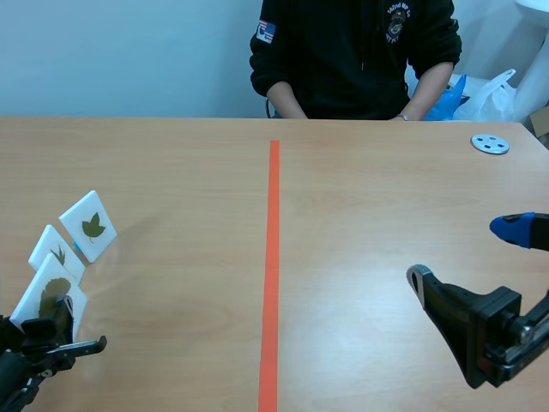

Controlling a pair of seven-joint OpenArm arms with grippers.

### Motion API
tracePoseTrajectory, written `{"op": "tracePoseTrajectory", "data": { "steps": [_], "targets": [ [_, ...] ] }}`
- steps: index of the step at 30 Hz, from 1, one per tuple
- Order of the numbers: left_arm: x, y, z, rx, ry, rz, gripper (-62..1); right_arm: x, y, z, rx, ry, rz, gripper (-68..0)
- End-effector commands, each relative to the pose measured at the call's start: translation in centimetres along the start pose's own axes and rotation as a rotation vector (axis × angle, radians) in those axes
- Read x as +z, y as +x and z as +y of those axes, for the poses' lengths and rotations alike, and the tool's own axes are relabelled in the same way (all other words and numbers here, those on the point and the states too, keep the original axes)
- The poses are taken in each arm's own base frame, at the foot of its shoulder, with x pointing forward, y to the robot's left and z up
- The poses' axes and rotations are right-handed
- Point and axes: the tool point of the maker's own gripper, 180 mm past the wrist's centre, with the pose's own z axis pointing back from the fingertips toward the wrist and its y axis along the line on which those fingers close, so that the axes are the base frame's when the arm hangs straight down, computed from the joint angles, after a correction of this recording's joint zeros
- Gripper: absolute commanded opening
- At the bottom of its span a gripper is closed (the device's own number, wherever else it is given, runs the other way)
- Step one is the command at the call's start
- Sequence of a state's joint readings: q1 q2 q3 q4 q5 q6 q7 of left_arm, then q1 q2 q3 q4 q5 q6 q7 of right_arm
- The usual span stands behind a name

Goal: Sort the leaf by its shape. The table is split by an orange tape line. A compound leaf with several leaflets goes to the left side, a simple leaf with one blade goes to the right side. Return to the home posture when a red brick is placed on the table.

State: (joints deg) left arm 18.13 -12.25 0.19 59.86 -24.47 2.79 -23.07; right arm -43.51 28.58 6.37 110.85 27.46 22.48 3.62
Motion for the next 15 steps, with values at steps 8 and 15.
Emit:
{"op": "tracePoseTrajectory", "data": {
  "steps": [8,15],
  "targets": [
    [0.7,3.3,-0.4,0.001,-0.016,-0.159,-16.9,-0.1,0.9,-0.6,0.008,-0.013,-0.035,0.4],
    [2.7,6.8,0.2,-0.006,-0.008,-0.245,-7.1,-0.1,0.9,-0.6,0.008,-0.013,-0.035,0.4]
  ]
}}
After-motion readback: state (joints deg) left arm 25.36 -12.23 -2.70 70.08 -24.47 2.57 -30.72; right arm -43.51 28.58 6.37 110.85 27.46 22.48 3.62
